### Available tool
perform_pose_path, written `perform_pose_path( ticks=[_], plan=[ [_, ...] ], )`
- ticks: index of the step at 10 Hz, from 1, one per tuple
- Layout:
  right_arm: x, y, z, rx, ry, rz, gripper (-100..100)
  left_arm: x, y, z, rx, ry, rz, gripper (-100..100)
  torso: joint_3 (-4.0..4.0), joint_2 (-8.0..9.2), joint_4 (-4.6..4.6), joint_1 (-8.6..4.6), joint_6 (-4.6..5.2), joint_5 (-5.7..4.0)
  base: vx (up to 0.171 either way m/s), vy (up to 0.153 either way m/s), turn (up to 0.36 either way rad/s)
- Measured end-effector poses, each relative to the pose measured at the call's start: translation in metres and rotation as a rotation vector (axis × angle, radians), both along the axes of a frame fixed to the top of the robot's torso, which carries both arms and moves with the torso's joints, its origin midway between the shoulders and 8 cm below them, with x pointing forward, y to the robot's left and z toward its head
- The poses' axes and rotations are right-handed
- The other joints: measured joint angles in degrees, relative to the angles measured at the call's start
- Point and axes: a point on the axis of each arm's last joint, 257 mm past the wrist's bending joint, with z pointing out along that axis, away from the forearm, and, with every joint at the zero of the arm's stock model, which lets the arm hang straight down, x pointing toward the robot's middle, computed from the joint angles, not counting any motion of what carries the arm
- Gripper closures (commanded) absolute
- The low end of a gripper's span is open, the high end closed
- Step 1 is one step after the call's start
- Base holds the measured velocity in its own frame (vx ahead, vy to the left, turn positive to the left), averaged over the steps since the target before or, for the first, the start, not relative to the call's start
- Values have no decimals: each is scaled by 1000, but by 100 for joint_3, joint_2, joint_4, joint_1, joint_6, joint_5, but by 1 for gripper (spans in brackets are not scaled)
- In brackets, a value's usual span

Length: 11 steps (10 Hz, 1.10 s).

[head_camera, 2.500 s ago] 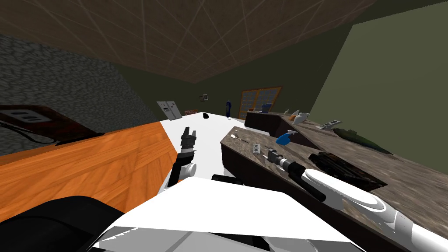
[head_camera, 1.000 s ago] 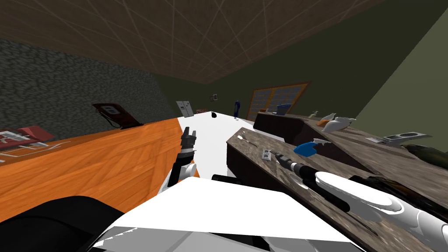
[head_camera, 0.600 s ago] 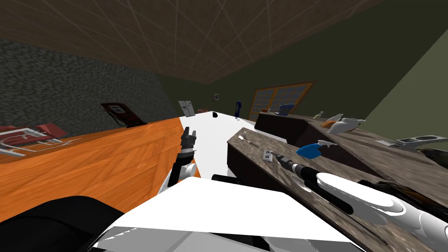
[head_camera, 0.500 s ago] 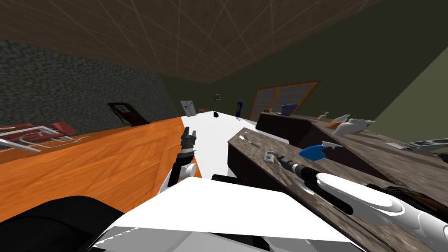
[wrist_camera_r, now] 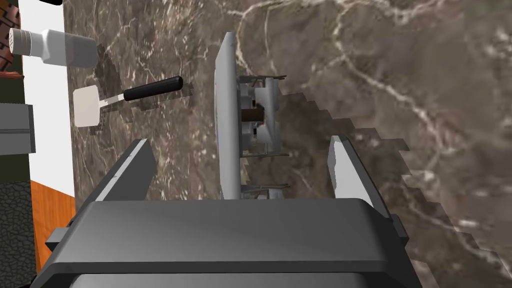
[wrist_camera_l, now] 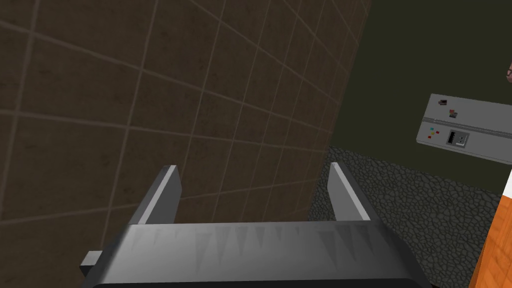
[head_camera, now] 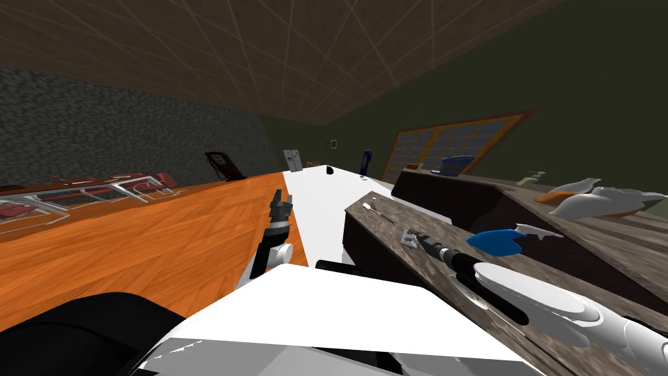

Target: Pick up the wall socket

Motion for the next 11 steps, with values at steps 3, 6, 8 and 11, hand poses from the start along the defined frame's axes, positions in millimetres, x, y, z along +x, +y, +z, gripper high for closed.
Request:
perform_pose_path(
  ticks=[3,6,8,11],
  plan=[
    [3,2,3,2,-8,4,100,0,0,0,0,0,0,0,-19,-19,-18,-26,14,-15,1,2,11],
    [3,2,3,2,-8,4,100,0,0,0,0,0,0,0,-20,-22,-19,-33,15,-16,8,0,-67],
    [3,6,3,0,-3,24,100,0,0,0,0,0,0,0,-24,-28,-21,-32,28,-14,58,18,-307],
    [9,28,12,1,0,101,100,0,0,0,0,0,0,0,-32,-44,-22,-20,19,-10,58,22,-194]
  ],
)
